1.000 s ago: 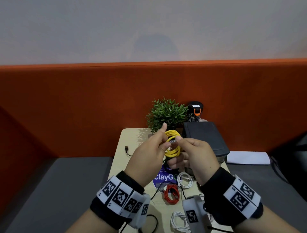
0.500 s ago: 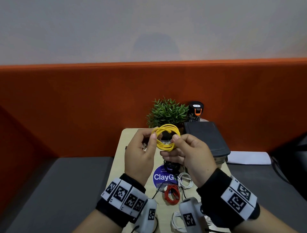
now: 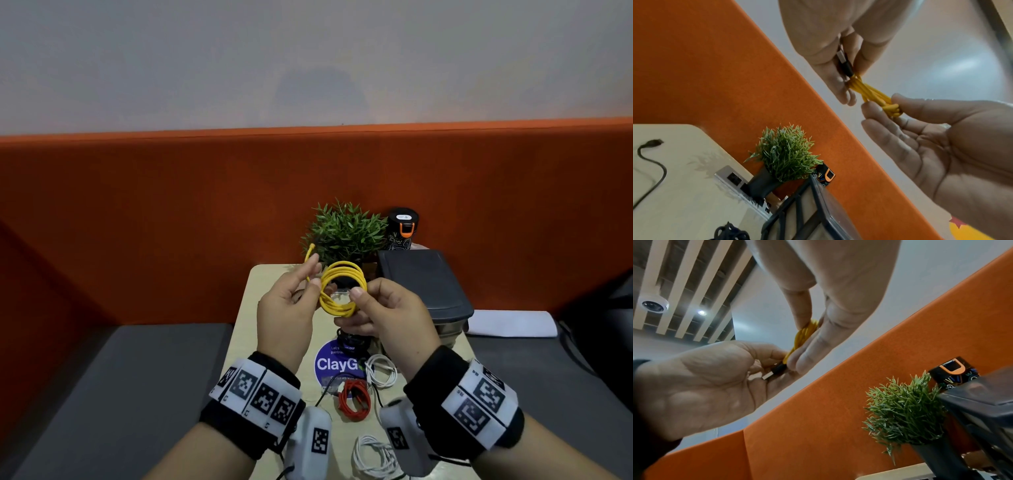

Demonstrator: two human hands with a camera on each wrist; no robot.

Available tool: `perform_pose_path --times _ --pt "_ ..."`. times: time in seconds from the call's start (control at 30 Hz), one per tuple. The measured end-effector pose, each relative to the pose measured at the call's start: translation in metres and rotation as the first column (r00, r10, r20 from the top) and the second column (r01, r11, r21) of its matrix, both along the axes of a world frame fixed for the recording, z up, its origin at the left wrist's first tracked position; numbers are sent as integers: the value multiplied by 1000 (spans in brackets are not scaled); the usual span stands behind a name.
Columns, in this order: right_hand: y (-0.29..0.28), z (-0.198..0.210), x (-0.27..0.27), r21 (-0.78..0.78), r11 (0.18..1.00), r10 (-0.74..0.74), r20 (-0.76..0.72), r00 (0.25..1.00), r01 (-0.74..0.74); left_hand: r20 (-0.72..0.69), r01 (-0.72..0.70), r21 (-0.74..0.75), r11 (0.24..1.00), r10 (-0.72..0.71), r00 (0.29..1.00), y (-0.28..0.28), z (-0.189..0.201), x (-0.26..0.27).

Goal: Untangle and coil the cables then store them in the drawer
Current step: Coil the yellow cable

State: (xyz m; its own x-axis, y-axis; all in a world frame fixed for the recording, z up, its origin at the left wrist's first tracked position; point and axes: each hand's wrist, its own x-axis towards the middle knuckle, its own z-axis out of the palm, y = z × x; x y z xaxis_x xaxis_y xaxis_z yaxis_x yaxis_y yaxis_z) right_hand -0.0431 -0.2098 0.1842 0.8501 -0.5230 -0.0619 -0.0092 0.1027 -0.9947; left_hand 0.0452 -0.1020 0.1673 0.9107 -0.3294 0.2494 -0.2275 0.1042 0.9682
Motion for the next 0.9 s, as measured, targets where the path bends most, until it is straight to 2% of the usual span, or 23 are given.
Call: perform_pose_path --times 0.1,0.23,0.37,0.5,0.7,0.9 --pt "-2 -3 0 -51 999 -10 4 1000 10 -9 30 46 999 -29 1000 0 1 2" --pt "-3 -7 0 -228 974 1 -11 1000 -4 19 122 153 981 -126 992 1 6 5" --pt "-6 -8 0 -362 932 -7 -32 999 -5 95 149 345 927 -193 977 4 7 3" --pt "-12 -4 -2 -472 881 8 -38 999 -25 104 194 470 861 -272 957 7 10 7" --pt "-19 -3 -3 -635 771 -74 -24 997 43 -153 378 315 871 -346 926 8 15 11" --pt "-22 -8 -1 -692 720 -108 -55 993 40 -227 418 168 893 -377 898 8 17 5"
